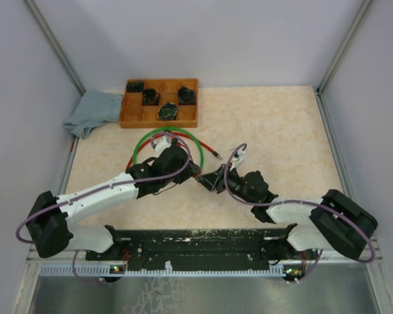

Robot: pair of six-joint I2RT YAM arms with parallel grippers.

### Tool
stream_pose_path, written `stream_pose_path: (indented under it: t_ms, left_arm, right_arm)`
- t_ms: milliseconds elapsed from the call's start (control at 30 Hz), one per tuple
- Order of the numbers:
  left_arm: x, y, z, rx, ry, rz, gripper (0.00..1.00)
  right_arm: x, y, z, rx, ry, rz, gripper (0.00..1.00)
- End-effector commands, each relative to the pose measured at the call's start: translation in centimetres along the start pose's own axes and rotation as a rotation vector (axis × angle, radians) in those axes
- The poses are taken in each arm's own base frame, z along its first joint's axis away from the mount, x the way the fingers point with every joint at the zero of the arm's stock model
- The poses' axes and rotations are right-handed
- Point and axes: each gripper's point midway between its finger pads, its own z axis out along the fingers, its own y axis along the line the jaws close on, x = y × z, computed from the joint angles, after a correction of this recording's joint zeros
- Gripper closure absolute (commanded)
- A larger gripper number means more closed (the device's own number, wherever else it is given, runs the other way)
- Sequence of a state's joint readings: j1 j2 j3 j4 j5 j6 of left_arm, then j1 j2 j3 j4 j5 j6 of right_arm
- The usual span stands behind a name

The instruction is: Unlock with the key

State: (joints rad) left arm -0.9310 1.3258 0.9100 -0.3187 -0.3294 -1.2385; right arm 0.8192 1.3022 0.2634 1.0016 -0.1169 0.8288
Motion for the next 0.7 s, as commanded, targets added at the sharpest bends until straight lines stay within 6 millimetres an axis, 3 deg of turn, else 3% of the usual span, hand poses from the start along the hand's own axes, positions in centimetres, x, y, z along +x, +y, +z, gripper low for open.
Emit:
stream_pose_path:
  t_ms: [0, 200, 367, 667]
  left_arm:
    - [-3.1, -1.2, -1.1, 0.056, -0.103, -0.037, 1.0]
    - [-4.1, -1.7, -2.0, 0.123, -0.145, -0.051, 1.0]
    - [-4.1, -2.0, -2.6, 0.154, -0.139, -0.05, 1.0]
    - [-3.8, -2.1, -2.9, 0.183, -0.128, -0.045, 1.0]
  right_arm:
    - [-2.0, 2.4, 0.1, -0.067, -0.023, -0.088, 0.62]
    - [-1.9, 2.4, 0.0, -0.071, -0.034, -0.126, 0.63]
    - [-2.2, 3.5, 0.4, -0.107, -0.052, -0.145, 0.68]
    - [-3.3, 4.4, 0.4, -0.143, -0.111, -0.172, 0.68]
